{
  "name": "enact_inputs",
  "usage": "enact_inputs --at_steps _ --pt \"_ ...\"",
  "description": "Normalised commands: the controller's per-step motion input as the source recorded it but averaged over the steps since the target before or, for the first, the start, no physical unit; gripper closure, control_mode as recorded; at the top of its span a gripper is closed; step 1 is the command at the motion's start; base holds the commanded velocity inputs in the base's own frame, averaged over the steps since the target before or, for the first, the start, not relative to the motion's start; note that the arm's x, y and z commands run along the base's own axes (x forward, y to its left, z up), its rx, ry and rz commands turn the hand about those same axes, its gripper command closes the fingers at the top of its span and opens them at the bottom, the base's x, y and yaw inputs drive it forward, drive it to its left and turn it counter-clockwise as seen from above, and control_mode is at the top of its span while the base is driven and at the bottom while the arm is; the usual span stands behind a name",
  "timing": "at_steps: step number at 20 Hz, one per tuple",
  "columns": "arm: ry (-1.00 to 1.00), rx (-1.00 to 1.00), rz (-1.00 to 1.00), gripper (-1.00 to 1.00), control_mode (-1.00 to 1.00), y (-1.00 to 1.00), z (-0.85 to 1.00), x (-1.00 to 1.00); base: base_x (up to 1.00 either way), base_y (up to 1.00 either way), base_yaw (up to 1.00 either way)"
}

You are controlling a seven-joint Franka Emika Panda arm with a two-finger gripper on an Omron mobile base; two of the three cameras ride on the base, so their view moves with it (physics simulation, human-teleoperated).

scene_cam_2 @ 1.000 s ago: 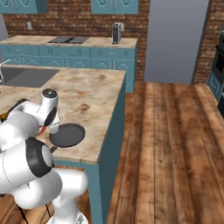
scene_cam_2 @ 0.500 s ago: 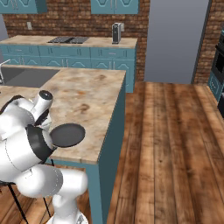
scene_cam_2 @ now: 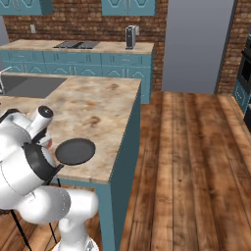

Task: Pick up the pan with the steak in it and place it on the dining table. Then place the steak on the plate.

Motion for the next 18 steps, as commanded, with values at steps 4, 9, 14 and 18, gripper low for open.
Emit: enact_inputs --at_steps 4,9,14,18 --pt "-0.01 0.12 0.04 1.00 -1.00 -0.01 -0.24 -0.08 0.00 0.00 0.00" --pt "-0.05 0.18 0.03 1.00 -1.00 0.00 -0.09 -0.06 0.00 0.00 0.00" --pt "-0.02 0.03 0.04 1.00 -1.00 0.00 -0.15 0.00 0.00 0.00 0.00" --pt "-0.04 0.03 0.02 1.00 -1.00 0.03 -0.21 0.18 0.00 0.00 0.00"
